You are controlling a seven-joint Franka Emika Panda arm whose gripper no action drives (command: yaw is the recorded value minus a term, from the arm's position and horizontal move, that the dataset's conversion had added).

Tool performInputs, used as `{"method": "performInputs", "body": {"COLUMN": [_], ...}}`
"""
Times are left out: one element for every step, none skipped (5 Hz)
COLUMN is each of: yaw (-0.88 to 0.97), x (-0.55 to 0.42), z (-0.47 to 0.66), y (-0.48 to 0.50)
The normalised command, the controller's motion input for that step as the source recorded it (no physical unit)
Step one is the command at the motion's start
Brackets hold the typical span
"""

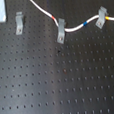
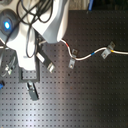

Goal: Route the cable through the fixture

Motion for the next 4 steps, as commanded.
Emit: {"method": "performInputs", "body": {"yaw": [0.62, 0.79, 0.81, 0.77], "x": [0.021, -0.022, -0.123, -0.153], "z": [0.36, 0.36, 0.27, 0.18], "y": [0.282, 0.023, 0.026, 0.041]}}
